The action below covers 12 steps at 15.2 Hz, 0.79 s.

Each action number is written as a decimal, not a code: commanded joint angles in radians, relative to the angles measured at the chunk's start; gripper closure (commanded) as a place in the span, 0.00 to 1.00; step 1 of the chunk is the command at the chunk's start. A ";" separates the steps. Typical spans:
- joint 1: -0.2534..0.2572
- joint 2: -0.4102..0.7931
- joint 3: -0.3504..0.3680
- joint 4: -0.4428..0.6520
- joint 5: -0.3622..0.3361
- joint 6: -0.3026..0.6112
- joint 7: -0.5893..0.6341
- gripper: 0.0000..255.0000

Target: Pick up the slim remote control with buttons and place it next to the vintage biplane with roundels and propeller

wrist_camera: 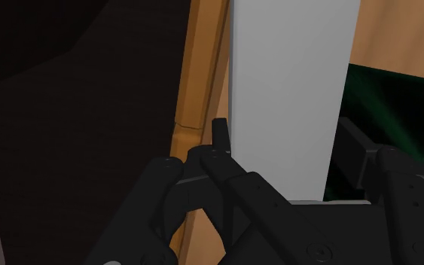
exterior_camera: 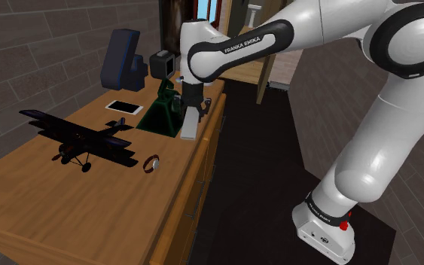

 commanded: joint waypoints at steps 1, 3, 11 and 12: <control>0.001 0.011 0.000 -0.011 -0.004 0.023 0.003 1.00; 0.001 0.023 0.000 -0.025 -0.008 0.048 0.007 1.00; 0.004 0.076 -0.003 -0.073 -0.028 0.147 0.022 1.00; 0.005 0.085 -0.004 -0.079 -0.032 0.161 0.024 1.00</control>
